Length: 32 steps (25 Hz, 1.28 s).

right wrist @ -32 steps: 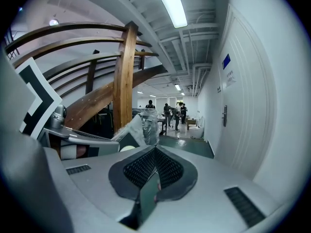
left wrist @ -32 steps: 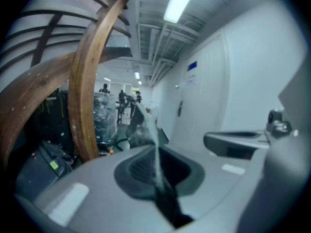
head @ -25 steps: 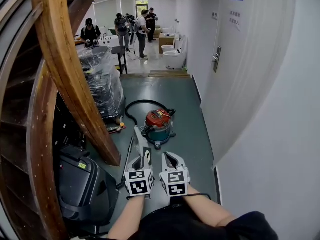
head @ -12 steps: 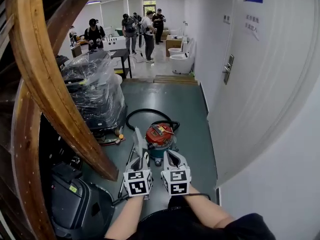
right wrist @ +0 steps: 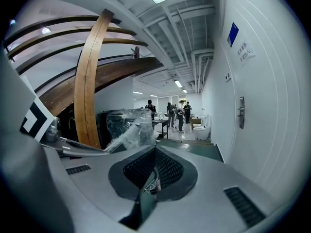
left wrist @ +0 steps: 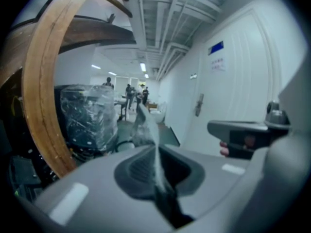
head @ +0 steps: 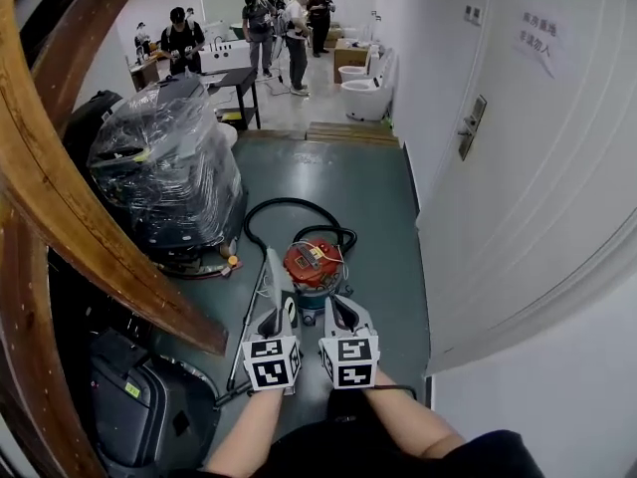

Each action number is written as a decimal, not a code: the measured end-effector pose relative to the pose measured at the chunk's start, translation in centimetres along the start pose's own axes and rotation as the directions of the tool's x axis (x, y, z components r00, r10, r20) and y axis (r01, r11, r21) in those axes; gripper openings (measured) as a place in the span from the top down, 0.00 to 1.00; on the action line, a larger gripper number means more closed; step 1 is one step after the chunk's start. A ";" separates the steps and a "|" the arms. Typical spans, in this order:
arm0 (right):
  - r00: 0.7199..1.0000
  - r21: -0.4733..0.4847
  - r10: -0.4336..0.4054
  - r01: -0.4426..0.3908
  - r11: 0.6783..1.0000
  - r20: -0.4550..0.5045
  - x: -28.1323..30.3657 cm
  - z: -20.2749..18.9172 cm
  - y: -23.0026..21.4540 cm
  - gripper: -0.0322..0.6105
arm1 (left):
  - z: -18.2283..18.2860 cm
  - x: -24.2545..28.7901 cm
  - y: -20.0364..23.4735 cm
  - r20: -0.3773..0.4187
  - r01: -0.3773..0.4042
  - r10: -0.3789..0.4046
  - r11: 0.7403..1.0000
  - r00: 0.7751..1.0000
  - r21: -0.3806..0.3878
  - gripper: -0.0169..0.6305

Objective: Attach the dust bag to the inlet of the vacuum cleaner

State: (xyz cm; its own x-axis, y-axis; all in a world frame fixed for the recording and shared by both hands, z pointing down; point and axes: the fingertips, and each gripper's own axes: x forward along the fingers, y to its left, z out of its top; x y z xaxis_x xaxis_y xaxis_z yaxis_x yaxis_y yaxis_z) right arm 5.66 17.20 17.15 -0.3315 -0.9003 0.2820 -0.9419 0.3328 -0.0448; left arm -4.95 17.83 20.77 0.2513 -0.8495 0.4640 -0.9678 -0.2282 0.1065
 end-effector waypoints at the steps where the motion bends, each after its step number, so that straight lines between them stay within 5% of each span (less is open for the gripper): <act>1: 1.000 0.001 0.001 -0.001 1.000 -0.009 0.7 -0.4 -0.4 0.95 | -0.1 0.9 0.1 -0.008 0.000 0.000 1.000 1.000 -0.004 0.95; 16: 0.988 0.039 0.051 -0.045 0.998 -0.144 9.4 -4.7 -3.7 0.95 | -2.6 9.8 2.2 -0.129 -0.050 0.040 0.996 0.991 -0.074 0.95; 32: 0.939 -0.014 0.195 -0.207 0.978 -0.283 21.9 -6.8 -10.8 0.95 | -1.9 20.2 6.1 -0.196 -0.237 0.202 0.955 0.960 -0.179 0.95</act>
State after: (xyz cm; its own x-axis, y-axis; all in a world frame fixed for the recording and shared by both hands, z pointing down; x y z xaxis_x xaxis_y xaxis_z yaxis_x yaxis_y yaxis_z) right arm 8.91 -4.19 30.35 -0.4799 -0.7012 0.5273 -0.8519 0.5160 -0.0892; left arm -5.81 0.19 32.44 0.0427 -0.7683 0.6387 -0.9864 0.0692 0.1492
